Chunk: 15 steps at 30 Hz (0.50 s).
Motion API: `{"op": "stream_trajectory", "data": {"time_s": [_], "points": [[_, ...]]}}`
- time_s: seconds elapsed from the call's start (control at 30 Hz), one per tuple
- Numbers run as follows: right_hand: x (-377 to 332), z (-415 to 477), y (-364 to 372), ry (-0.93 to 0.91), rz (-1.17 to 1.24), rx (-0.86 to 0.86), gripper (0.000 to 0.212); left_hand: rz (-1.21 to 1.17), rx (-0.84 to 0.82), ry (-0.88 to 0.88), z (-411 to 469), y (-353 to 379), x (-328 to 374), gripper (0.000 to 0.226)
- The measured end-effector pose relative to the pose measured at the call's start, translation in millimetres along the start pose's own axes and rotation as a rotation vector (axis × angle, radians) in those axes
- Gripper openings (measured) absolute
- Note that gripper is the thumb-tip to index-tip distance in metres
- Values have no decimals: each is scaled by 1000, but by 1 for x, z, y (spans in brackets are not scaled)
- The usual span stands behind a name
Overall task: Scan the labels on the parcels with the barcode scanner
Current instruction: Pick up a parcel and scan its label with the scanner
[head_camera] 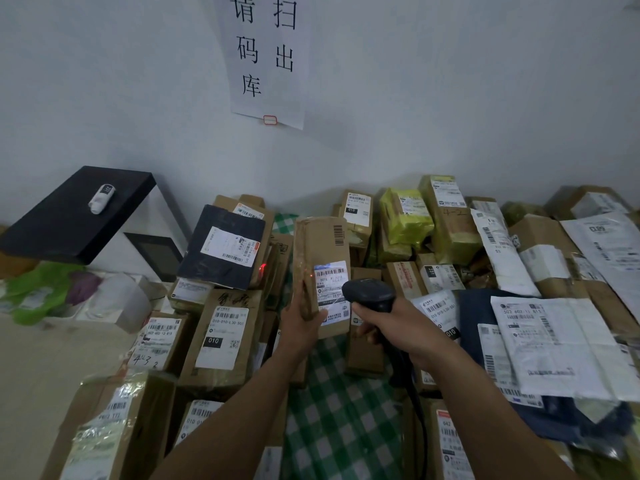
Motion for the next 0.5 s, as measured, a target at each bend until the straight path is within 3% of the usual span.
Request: {"op": "stream_trajectory", "data": {"time_s": [0.5], "points": [[1, 26, -7, 19, 56, 2, 21, 96, 47, -114, 34, -13, 27, 54]]}}
Point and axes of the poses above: each hand's wrist, its own z-axis towards the middle knuckle, its own y-axis out of the palm, x = y × z, the point moved 2 cm from there along z, towards the middle knuckle, and after that the axes turned 9 degrees about -z, right-handed, at the moved point
